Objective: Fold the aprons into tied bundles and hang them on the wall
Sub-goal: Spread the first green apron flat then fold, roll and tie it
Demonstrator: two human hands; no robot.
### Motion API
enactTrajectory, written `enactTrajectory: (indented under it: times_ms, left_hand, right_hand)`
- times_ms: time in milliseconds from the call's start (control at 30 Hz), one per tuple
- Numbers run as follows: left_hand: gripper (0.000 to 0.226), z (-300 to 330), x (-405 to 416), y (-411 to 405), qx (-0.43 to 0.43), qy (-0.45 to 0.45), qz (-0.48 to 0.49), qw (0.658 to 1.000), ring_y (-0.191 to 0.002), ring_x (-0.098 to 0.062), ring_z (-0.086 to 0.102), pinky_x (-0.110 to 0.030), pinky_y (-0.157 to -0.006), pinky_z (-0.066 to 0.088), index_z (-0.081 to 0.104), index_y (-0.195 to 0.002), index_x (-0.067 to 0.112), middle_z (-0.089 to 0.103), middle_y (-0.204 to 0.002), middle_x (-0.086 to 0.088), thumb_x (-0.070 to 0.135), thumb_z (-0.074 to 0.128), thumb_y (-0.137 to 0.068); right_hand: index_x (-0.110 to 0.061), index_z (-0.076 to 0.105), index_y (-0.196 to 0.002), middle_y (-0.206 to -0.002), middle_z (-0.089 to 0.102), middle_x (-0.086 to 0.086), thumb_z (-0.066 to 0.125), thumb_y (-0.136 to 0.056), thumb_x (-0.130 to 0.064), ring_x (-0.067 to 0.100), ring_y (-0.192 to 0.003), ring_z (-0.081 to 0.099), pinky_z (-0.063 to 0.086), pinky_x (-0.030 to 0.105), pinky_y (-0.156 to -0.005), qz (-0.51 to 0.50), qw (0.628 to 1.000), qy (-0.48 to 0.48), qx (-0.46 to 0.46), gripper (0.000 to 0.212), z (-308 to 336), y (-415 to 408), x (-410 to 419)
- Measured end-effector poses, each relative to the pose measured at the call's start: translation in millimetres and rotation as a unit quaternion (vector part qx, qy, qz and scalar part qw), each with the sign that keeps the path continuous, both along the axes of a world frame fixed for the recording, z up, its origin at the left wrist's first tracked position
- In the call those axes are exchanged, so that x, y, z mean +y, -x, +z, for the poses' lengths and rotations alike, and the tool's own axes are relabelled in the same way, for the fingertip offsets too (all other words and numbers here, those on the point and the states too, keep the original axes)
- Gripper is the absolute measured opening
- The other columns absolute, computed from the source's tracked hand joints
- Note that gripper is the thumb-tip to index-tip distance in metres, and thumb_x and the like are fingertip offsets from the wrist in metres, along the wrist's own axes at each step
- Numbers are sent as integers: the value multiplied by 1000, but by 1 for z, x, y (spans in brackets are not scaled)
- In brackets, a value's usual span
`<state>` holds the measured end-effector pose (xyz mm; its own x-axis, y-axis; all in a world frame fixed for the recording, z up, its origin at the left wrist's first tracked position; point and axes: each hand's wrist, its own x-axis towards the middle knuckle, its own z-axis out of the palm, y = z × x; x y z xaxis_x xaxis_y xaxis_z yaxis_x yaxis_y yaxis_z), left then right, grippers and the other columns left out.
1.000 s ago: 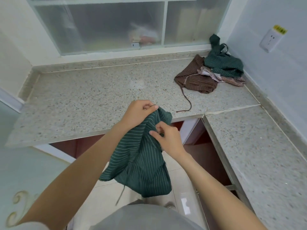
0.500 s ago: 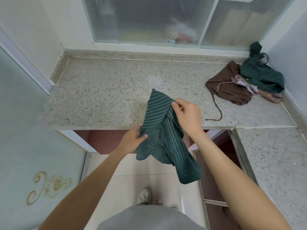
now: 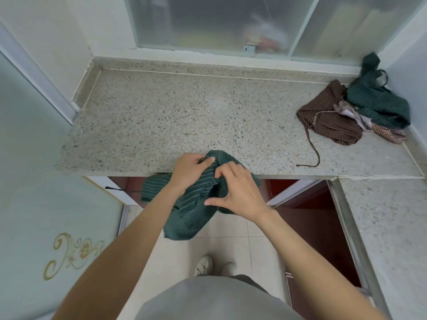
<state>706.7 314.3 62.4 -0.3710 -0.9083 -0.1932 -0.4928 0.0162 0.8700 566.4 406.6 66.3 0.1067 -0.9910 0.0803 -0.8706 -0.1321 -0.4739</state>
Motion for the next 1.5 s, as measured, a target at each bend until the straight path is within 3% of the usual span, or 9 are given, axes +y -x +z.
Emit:
enactTrajectory:
  times_ms: [267,467,667,900,1000,1100,1200,1333,1500]
  left_hand:
    - [30,29,0,2,176,-188,7,966,-92,-20,68,-34,-86,53,68,-108,13,72,-98,-6,33,59,-89]
    - [102,12,22,-10,38,-48,-115,991,-114,7,46,-15,-96,38,21,-145,36,47,-127,20,39,82,-64]
    - [9,-26,22,-22,-69,79,87,991,-84,-13,65,-38,-82,52,59,-96,29,68,-90,7,22,57,-91]
    - [31,0,4,-46,-141,137,52,979,-63,-13,54,-29,-63,40,55,-76,22,58,-67,3,46,45,-93]
    - [57,17,-4,-55,-92,61,-38,993,-62,-10,56,-26,-65,42,62,-78,11,62,-69,-5,66,53,-78]
    - [41,33,-17,-64,-184,0,-136,974,-76,-2,62,-19,-73,47,69,-93,19,69,-86,8,51,75,-68]
    - [29,42,-44,-75,-242,36,-135,960,-75,-4,61,-22,-70,44,68,-88,21,68,-81,7,46,73,-74]
    - [11,49,-92,-89,-256,125,-72,956,-69,-3,54,-28,-67,37,59,-77,33,60,-72,15,39,66,-83]
    - [9,49,-166,-84,-293,248,34,923,-83,-18,61,-32,-73,48,66,-93,25,67,-91,7,32,62,-89]
  right_hand:
    - [-15,56,-83,-75,60,-3,70,-80,-15,16,-66,57,51,38,-61,-94,982,125,-102,15,-2,5,-19]
    - [-15,68,-86,-77,69,-1,68,-83,-8,11,-72,63,52,25,-72,-125,957,80,-251,7,8,22,-37]
    - [-23,56,-79,-75,60,-6,61,-89,-11,7,-71,55,44,17,-70,-125,940,-15,-316,16,27,55,-57]
    - [-23,45,-102,-79,58,-2,44,-97,-40,19,-71,55,42,28,-62,-44,945,-157,-284,17,39,86,-69]
    - [-33,40,-108,-76,60,-2,64,-77,-57,16,-61,54,41,31,-59,117,977,-144,-105,46,61,103,-74]
    - [-30,49,-104,-81,57,-18,67,-82,-43,0,-68,52,40,29,-61,186,981,-60,-2,31,68,115,-88]
    - [-23,60,-96,-89,61,-17,59,-91,-27,-2,-76,53,40,25,-68,158,985,-14,-59,6,69,137,-113]
    - [-25,63,-87,-89,64,-13,50,-96,-21,-2,-75,59,43,10,-66,72,971,-96,-207,16,71,160,-145]
    - [-19,64,-85,-85,64,-6,62,-89,-22,9,-80,57,41,19,-68,-51,966,-78,-239,6,57,173,-205]
